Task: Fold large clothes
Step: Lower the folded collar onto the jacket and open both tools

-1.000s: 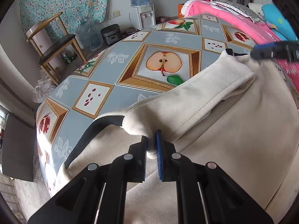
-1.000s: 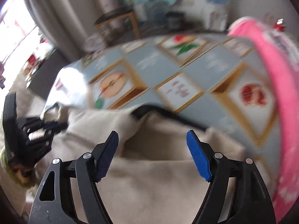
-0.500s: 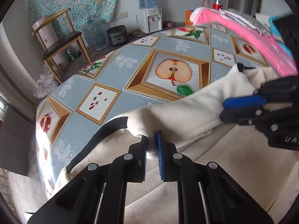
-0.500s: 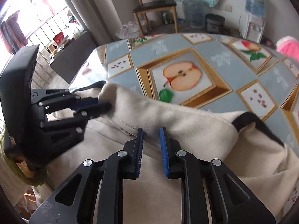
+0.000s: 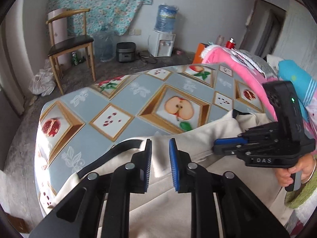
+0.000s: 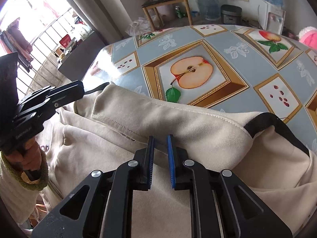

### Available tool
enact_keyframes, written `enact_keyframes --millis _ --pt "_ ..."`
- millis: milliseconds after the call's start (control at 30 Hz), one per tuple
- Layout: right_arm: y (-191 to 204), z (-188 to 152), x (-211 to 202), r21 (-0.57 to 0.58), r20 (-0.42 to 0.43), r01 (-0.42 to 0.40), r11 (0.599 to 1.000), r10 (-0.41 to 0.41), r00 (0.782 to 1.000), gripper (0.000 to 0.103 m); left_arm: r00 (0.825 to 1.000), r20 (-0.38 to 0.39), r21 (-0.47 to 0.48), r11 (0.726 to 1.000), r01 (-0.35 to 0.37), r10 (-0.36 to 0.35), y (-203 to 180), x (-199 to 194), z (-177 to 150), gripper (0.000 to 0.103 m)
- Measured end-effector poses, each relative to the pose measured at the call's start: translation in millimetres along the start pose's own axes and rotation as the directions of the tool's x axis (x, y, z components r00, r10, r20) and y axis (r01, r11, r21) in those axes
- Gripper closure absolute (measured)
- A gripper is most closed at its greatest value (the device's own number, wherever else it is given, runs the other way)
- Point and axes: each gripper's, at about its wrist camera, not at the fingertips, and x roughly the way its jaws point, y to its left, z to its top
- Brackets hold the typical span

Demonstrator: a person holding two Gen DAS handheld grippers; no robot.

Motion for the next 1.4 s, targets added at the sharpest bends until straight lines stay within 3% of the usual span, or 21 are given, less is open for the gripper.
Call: enact_keyframes --millis 67,167,267,367,467,533,633,700,800,833,867,933,1033,1133,1200,1300,1400 --pt "-0.5 2.7 1.6 0.006 -0.001 -0.001 1.000 0.001 1.000 0.090 1.000 -0.024 0.052 0.999 -0.004 0.005 -16.2 9.4 2.6 0.085" --pt "0.8 3.7 2.8 0.006 -0.001 0.008 1.000 -0.008 1.000 0.090 0.993 -0.121 0.117 0.993 0.005 0.010 -38.4 36.8 -0.3 0.085" --pt "1.2 0.6 0.3 0.006 -0.002 0.012 1.000 -0.012 1.000 0.090 0.982 -0.178 0.161 0.987 -0.030 0.059 -46.1 57.0 -10.4 0.086" --pt "-7.4 -1.2 -15.5 0.047 0.010 0.035 0.998 -0.036 0.999 0.090 0.983 -0.179 0.118 0.993 -0.009 0.030 -39.3 56.9 -11.9 0.086" --pt "-33.2 -8.1 -56.3 0.170 0.109 -0.003 0.985 -0.016 0.994 0.074 0.984 -0.175 0.125 0.992 -0.004 0.026 -37.3 56.4 -15.0 0.085" --pt "-54.7 -14.0 -72.3 0.262 0.124 -0.004 0.965 -0.029 0.992 0.062 0.985 -0.172 0.133 0.991 -0.004 0.027 -37.9 57.0 -15.5 0.085" --pt "-82.5 -20.5 -69.2 0.355 0.077 -0.043 0.934 0.017 0.997 0.056 0.984 -0.175 0.123 0.992 0.001 0.021 -36.2 57.7 -14.7 0.085" --pt "-89.0 -22.5 -57.0 0.378 0.038 -0.086 0.922 0.077 0.996 0.056 0.985 -0.171 0.118 0.993 0.004 0.016 -35.4 57.7 -15.1 0.085" --pt "-84.9 -18.6 -39.3 0.363 -0.009 -0.084 0.928 0.094 0.996 0.060 0.986 -0.167 0.104 0.994 0.010 0.007 -33.4 57.3 -15.5 0.085" --pt "-81.5 -16.6 -34.7 0.343 -0.019 -0.066 0.937 0.077 0.997 0.081 0.986 -0.167 0.102 0.995 0.012 0.006 -33.3 57.3 -15.4 0.085" --pt "-78.0 -14.5 -31.7 0.323 -0.021 -0.066 0.944 0.077 0.997 0.093 0.986 -0.166 0.101 0.995 0.014 0.003 -33.1 57.3 -15.6 0.085" --pt "-69.9 -9.9 -37.0 0.285 0.008 -0.020 0.958 0.019 1.000 0.096 0.986 -0.164 0.102 0.995 0.017 0.000 -33.0 57.1 -15.6 0.085" --pt "-56.8 1.2 -41.6 0.176 0.050 0.096 0.980 -0.106 0.993 0.096 0.987 -0.161 0.104 0.994 0.022 -0.005 -32.7 56.5 -15.9 0.085" --pt "-46.8 -2.8 -21.5 0.060 0.009 0.220 0.974 -0.220 0.975 0.096 0.987 -0.158 0.115 0.993 0.016 0.002 -34.7 55.3 -16.5 0.085" --pt "-39.9 -13.4 -18.9 -0.014 0.035 0.269 0.963 -0.268 0.963 0.095 0.988 -0.155 0.133 0.991 0.011 0.010 -36.6 53.9 -18.1 0.085" --pt "-42.8 -22.9 -25.3 0.006 0.027 0.253 0.967 -0.253 0.967 0.089 0.988 -0.154 0.164 0.986 0.005 0.021 -39.1 53.3 -20.1 0.085" --pt "-43.2 -23.6 -46.8 0.057 0.053 0.288 0.956 -0.291 0.955 0.073 0.988 -0.153 0.183 0.983 -0.001 0.029 -40.6 53.7 -19.9 0.085"
